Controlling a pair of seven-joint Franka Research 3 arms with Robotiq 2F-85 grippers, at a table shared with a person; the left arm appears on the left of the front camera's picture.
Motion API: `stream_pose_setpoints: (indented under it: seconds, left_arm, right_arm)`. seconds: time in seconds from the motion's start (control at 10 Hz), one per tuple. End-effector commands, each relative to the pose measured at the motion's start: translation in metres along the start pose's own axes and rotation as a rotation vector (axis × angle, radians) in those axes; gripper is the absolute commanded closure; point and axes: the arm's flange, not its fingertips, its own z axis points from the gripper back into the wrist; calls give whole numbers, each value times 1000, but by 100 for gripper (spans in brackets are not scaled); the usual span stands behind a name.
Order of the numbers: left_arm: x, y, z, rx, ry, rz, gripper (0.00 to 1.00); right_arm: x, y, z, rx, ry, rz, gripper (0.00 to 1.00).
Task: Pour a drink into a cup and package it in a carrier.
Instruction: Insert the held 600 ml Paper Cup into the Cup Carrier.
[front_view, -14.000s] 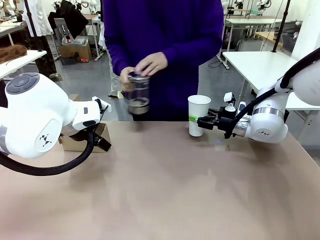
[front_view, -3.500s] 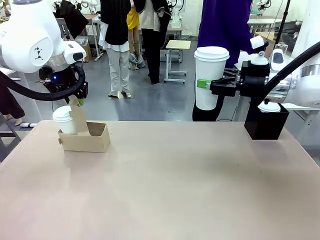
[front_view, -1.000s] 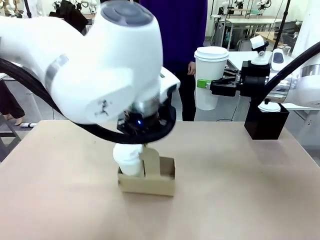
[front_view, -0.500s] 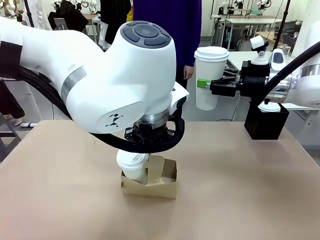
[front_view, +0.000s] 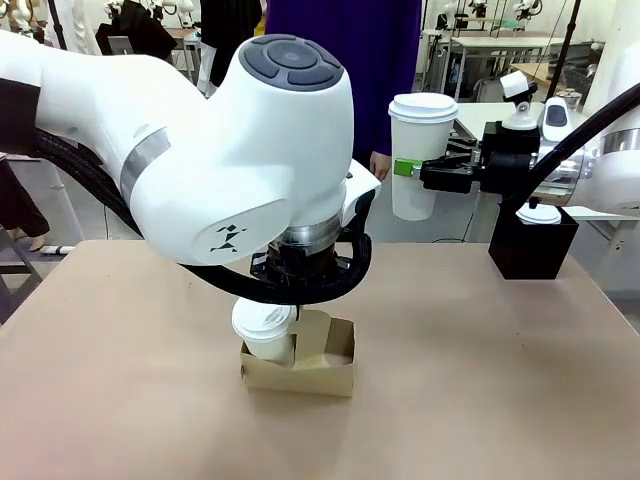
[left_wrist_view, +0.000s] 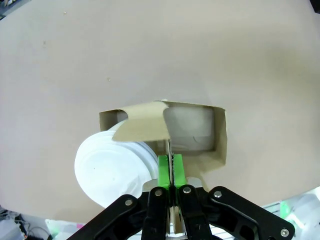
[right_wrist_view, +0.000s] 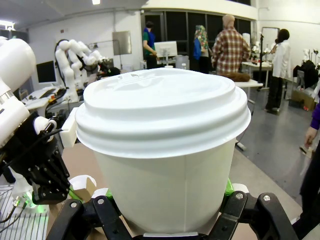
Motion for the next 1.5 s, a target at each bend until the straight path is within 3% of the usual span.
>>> stream_pose_setpoints:
  seconds: [0.0, 0.1, 0.2, 0.3, 0.5, 0.8, 1.0, 1.1, 1.2, 1.3, 1.4]
  left_arm:
    - [4, 7, 5, -15, 17, -8, 40]
    - [10, 14, 16, -44, 39, -48, 0]
    - [13, 20, 31, -55, 29, -104, 36]
    - [18, 33, 49, -102, 17, -147, 0]
    - [29, 70, 79, -242, 60, -288, 0]
    - [47, 150, 93, -465, 99, -558, 0]
    - [52, 193, 76, -576, -3, -786, 0]
    - [53, 198, 66, -583, -65, -826, 0]
    - [57, 191, 56, -416, -36, -717, 0]
    - [59, 197, 79, -535, -7, -761, 0]
    - [59, 197, 79, -535, -7, -761, 0]
  right_arm:
    - [0, 0, 0, 0, 0, 0, 20]
    - [-1, 5, -7, 138, 27, -48, 20]
    - [-1, 2, -13, 222, 46, -63, 20]
    - [-3, -6, -18, 285, 70, -91, 20]
    - [-18, -14, -28, 395, 104, -101, 20]
    - [-40, -9, -37, 529, 74, -101, 20]
    - [-52, -12, -36, 547, 55, -78, 20]
    - [-55, -12, -35, 530, 60, -72, 20]
    - [-54, -6, -40, 526, 77, -111, 20]
    - [-54, -6, -40, 526, 77, -111, 20]
    - [-54, -6, -40, 526, 77, -111, 20]
